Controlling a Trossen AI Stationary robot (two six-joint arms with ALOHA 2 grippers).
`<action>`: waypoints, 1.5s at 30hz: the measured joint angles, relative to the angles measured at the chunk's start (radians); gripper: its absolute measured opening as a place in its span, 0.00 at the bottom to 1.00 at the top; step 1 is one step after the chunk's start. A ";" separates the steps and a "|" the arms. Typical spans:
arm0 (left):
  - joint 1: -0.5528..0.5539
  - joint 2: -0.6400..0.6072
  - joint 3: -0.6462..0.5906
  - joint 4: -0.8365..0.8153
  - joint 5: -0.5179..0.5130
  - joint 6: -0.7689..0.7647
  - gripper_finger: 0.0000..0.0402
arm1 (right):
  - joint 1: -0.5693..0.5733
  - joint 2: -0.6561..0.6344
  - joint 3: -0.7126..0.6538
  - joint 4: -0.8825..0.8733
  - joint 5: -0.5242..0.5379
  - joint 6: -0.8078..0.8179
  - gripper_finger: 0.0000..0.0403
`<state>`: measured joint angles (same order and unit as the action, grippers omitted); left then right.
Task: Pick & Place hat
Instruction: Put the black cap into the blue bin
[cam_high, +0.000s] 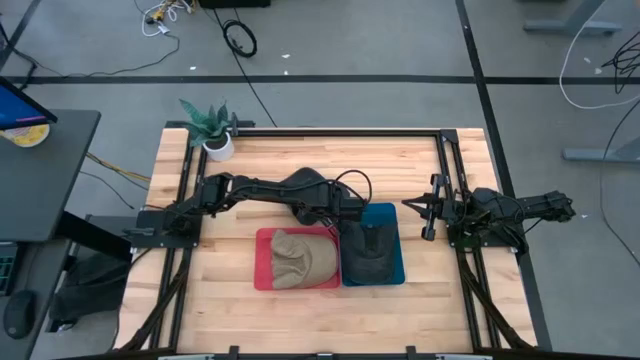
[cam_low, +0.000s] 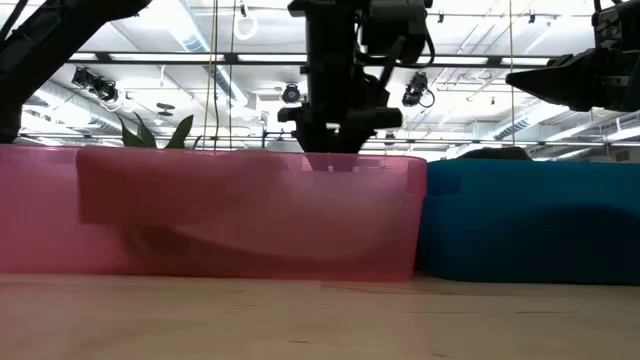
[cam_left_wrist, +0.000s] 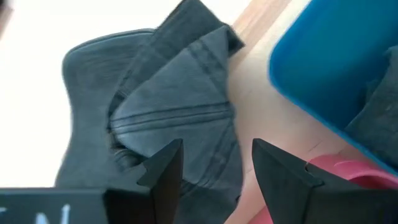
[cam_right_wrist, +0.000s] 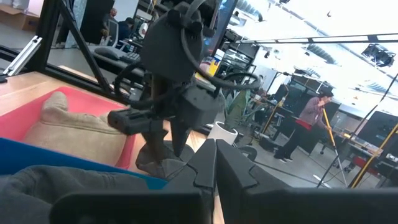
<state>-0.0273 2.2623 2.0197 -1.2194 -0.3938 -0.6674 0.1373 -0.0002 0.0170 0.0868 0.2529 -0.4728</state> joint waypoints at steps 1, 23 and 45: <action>0.000 0.003 0.000 0.006 0.008 0.003 0.49 | 0.000 0.000 0.000 0.000 0.000 0.000 0.03; 0.038 0.098 0.000 0.012 -0.017 0.026 0.47 | 0.000 0.005 0.000 -0.005 -0.002 0.000 0.03; 0.057 0.036 0.004 -0.025 0.030 0.101 0.01 | 0.000 0.006 0.000 -0.005 -0.002 0.000 0.03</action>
<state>0.0299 2.2981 2.0235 -1.2447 -0.3640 -0.5666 0.1375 0.0055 0.0170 0.0813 0.2506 -0.4728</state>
